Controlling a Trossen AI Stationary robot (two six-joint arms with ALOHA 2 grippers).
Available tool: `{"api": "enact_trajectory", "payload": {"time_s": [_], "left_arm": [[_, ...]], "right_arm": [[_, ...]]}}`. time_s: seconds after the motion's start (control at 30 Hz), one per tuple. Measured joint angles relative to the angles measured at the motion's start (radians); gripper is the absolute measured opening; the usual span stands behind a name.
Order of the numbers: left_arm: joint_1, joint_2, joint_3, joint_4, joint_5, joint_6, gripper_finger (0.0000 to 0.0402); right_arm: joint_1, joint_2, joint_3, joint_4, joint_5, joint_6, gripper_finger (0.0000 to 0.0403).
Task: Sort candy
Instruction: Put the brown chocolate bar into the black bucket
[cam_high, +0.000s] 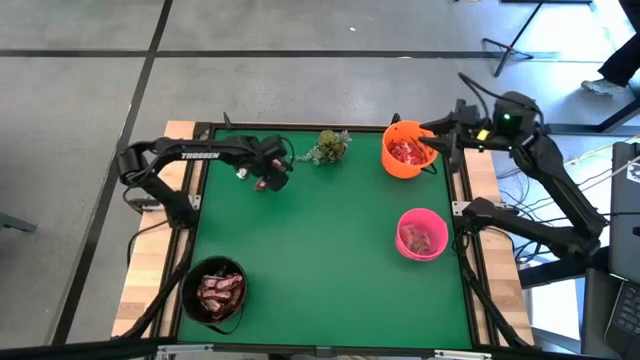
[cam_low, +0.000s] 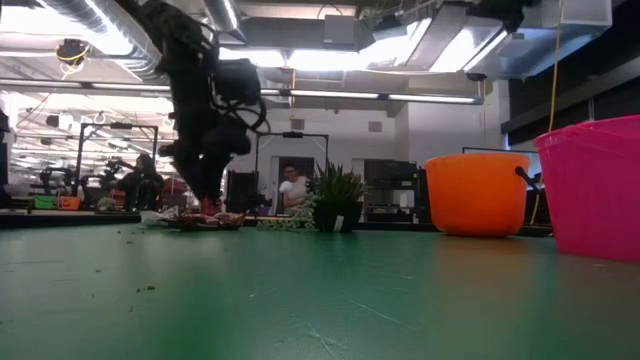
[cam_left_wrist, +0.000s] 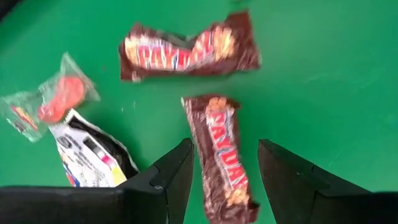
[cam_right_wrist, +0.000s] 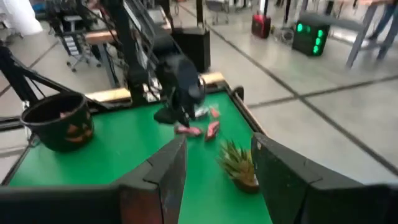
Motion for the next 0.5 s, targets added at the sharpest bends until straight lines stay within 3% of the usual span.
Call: {"api": "enact_trajectory", "payload": {"time_s": [0.37, 0.5], "left_arm": [[0.007, 0.078, -0.015, -0.001, 0.035, 0.018, 0.0169], [0.008, 0.114, -0.014, -0.001, 0.021, 0.018, 0.0186]], "right_arm": [[0.000, -0.027, 0.000, 0.014, -0.013, 0.034, 0.0177], [0.000, -0.017, 0.000, 0.013, -0.018, 0.034, 0.0177]]}}
